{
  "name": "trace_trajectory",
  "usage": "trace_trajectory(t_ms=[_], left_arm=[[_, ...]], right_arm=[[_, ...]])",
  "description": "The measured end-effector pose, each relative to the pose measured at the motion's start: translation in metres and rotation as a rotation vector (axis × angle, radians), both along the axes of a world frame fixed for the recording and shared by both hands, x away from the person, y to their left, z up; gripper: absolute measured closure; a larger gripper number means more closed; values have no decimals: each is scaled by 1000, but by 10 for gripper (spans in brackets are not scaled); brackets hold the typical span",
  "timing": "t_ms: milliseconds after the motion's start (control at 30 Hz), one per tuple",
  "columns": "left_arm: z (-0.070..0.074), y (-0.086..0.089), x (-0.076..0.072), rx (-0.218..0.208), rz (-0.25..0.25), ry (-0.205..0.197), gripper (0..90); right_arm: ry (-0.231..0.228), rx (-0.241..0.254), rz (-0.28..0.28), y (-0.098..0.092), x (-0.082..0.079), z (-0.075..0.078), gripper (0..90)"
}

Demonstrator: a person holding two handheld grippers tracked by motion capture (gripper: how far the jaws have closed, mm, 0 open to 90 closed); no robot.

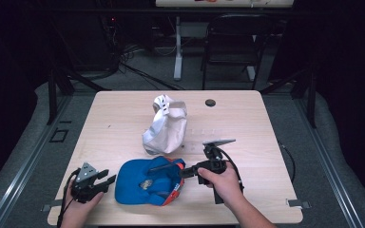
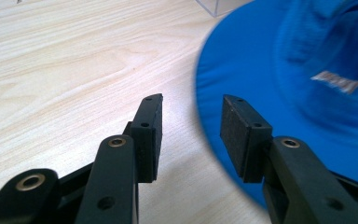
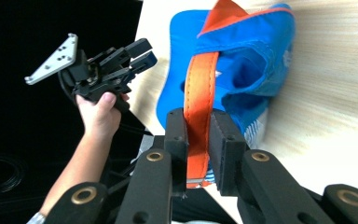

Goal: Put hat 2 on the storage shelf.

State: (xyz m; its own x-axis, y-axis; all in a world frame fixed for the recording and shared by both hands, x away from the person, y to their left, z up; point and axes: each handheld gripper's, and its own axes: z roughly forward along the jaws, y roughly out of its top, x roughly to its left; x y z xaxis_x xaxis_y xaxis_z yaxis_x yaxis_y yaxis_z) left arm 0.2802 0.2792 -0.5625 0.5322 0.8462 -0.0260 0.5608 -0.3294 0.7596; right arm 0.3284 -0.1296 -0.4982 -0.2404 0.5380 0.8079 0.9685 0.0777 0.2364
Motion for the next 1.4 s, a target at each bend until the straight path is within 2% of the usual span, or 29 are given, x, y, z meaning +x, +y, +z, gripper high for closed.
trace_trajectory(t_ms=[33, 133, 167, 200, 267, 300, 333, 367, 400, 433, 533, 600, 800, 833, 867, 900, 967, 1100, 1333, 1400], left_arm=[[0, 0, 0, 3, -1, 3, 589], [0, 0, 0, -5, 1, 7, 582], [0, 0, 0, -7, 2, 2, 582], [0, 0, 0, -6, 3, 4, 582], [0, 0, 0, -6, 4, 7, 581], [-1, 0, 1, -8, 2, 7, 582], [-1, 0, 1, -9, 2, 9, 583], [-1, 1, 0, -5, 1, 15, 584], [-1, 1, 0, -5, 1, 15, 585], [0, 1, 0, -4, 4, 18, 585], [-1, 1, 1, -10, 5, 14, 586], [-1, 1, 1, -13, 8, 14, 587], [-1, 2, 0, -14, 6, 11, 584], [-1, 2, 0, -19, 9, 12, 583], [-1, 2, 0, -19, 9, 12, 581], [0, 3, 0, -17, 8, 11, 580], [0, 3, 0, -18, 8, 11, 577], [0, 4, 1, -29, 10, 12, 554], [0, 2, 2, -22, 1, 13, 527], [-1, 0, 3, -22, 2, -4, 519]], right_arm=[[3, 3, 5, -6, 0, 8, 788], [15, 26, -11, -9, -1, 13, 788], [27, 60, -5, -11, -1, 17, 789], [27, 60, -5, -11, -1, 17, 789], [46, 107, 1, -11, -1, 20, 789], [54, 125, -17, -10, -1, 22, 789], [58, 142, 7, -11, 0, 24, 789], [64, 184, -10, -8, 1, 29, 789], [64, 184, -10, -8, 1, 29, 789], [67, 197, 15, -10, 2, 31, 789], [55, 255, -3, -6, 5, 41, 789], [70, 283, -12, -4, 6, 49, 789], [68, 346, -19, 0, 10, 70, 790], [71, 343, -21, -1, 9, 78, 789], [71, 343, -21, -1, 9, 78, 789], [48, 348, -23, -3, 9, 85, 789], [46, 342, -18, -4, 8, 88, 789], [22, 351, -41, -11, 5, 101, 789], [4, 349, -79, -27, 3, 110, 790], [1, 357, -89, -34, 3, 111, 790]])
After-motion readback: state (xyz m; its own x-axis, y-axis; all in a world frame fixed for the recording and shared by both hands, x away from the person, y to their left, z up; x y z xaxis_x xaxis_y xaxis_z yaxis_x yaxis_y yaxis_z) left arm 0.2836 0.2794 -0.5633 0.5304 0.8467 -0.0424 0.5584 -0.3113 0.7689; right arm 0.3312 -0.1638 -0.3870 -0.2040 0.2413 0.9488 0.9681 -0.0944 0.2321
